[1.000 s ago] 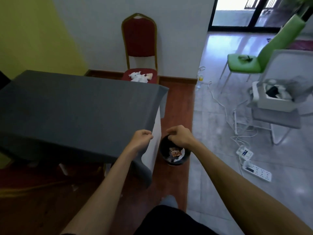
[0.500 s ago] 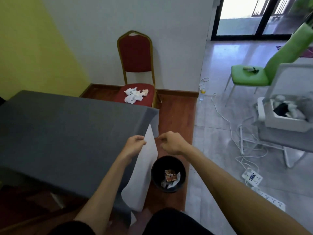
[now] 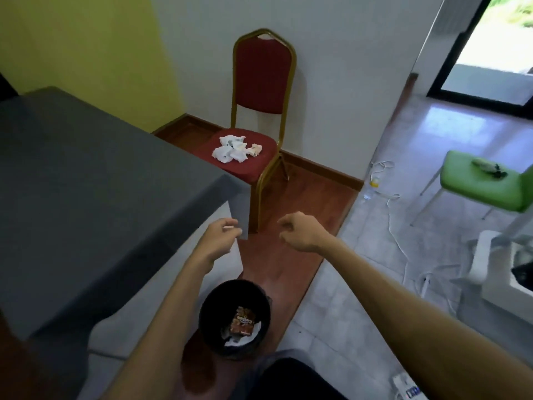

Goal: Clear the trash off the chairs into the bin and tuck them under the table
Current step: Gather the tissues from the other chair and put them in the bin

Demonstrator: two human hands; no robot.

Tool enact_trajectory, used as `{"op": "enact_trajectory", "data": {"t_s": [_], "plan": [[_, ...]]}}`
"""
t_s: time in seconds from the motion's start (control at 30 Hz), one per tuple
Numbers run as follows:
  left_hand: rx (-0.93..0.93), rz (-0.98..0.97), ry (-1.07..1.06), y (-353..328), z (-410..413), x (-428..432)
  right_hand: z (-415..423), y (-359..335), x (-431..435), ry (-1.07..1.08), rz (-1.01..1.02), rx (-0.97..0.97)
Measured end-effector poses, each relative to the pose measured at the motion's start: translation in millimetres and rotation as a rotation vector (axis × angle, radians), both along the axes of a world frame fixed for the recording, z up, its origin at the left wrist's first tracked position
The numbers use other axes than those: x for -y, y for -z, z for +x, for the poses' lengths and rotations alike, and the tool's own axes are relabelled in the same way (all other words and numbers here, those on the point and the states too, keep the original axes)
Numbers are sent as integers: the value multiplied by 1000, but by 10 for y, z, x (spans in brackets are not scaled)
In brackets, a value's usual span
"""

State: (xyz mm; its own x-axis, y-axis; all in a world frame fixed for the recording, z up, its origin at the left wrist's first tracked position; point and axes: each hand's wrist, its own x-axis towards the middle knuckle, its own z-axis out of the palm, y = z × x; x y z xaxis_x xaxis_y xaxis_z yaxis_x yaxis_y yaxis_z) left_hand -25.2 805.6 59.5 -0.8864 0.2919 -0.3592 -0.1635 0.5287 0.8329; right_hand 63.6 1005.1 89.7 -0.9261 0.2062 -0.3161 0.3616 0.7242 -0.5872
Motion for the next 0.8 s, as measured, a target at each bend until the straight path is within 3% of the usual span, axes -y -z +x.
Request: {"op": "enact_trajectory", "data": {"t_s": [0.23, 0.8], "plan": [[143, -4, -40, 296, 466, -703, 155, 263, -818, -109, 3, 68], [102, 10, -152, 149, -1379, -2186, -2123, 193, -2282, -294, 15, -49]]}}
